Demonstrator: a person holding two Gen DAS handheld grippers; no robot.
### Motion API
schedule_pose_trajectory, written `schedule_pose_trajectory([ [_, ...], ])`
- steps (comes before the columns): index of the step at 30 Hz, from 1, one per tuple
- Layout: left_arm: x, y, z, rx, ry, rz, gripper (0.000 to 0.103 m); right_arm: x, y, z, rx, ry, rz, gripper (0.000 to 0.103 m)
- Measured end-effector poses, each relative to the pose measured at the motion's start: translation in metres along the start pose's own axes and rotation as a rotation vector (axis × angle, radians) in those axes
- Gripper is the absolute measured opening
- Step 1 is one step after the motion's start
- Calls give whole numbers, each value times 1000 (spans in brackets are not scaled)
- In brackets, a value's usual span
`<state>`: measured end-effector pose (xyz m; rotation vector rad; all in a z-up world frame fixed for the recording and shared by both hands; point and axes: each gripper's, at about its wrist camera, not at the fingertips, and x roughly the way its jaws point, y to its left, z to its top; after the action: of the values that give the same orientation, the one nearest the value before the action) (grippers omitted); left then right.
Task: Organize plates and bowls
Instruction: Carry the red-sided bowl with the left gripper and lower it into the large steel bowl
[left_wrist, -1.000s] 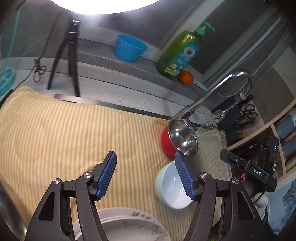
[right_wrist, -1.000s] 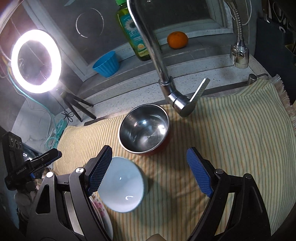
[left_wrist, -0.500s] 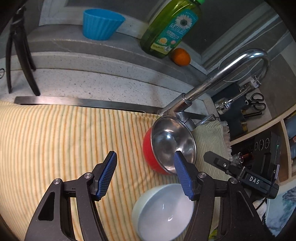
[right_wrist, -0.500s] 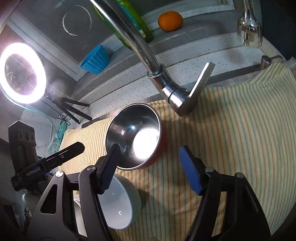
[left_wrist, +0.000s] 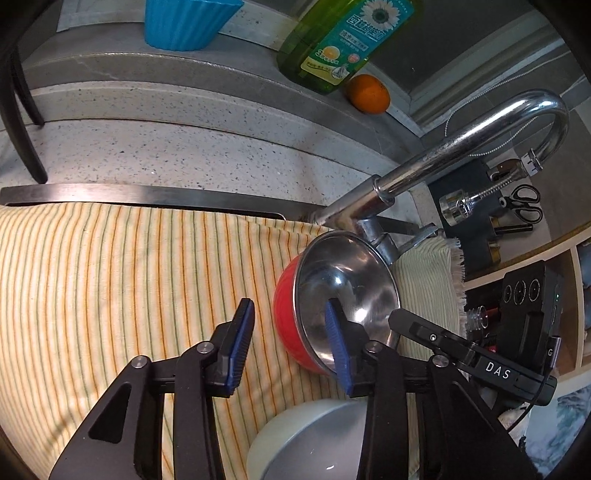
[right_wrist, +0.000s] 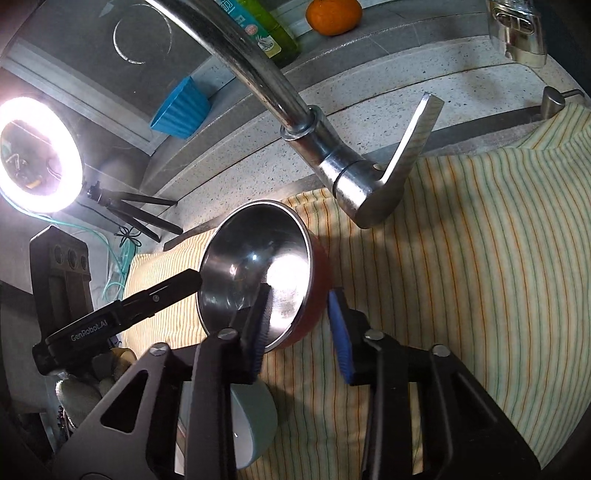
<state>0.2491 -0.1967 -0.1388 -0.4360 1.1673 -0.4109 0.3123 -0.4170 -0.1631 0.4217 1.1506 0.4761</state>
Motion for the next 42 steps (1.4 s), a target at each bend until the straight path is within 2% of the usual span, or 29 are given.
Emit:
schedule_pose_trajectory([
  [10,16,-1,2,3,41,-8,19,5,-3,4,-3,7,-11,15],
  [19,7,-4,2,29,17,13,19,5,5,4,-24,0,-31,15],
  [31,-38,6,-3,34,-66,20,19,-3,46,-1,-75,-23,6,15],
  [42,-94,29,-22,6,-160,29,19,-6,106,-24,-158,-23,59,15],
])
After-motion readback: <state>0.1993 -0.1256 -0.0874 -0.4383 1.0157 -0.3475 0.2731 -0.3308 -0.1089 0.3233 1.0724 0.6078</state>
